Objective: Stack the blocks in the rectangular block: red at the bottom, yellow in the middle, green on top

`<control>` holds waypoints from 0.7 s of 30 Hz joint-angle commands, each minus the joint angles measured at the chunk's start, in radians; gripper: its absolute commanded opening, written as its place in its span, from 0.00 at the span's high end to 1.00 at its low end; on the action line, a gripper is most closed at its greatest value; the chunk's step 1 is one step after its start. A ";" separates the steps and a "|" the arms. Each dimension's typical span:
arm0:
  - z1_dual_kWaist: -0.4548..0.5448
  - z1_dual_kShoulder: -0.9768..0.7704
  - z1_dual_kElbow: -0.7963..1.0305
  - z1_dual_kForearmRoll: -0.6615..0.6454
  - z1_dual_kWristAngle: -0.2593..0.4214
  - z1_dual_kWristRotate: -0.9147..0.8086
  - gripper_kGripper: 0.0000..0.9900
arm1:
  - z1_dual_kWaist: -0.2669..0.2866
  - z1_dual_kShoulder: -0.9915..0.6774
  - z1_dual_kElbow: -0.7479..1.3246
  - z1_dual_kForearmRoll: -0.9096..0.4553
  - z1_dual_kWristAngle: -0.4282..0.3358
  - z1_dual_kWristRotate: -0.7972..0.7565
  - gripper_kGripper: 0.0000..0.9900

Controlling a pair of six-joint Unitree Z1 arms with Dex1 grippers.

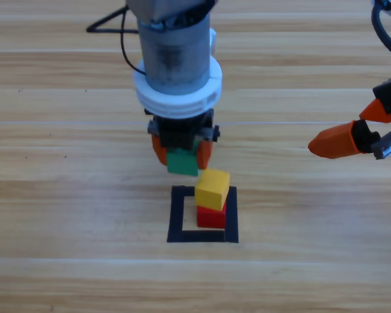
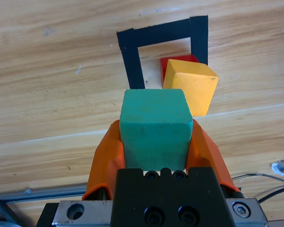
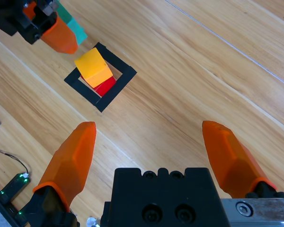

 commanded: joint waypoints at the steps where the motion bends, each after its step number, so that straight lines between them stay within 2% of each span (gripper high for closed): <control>1: -0.019 0.044 0.013 0.008 -0.033 -0.026 0.97 | -0.023 0.042 0.026 -0.001 0.002 -0.010 0.00; 21: -0.019 0.077 -0.033 0.008 -0.062 -0.095 0.97 | -0.023 0.045 0.026 -0.001 0.004 -0.010 0.00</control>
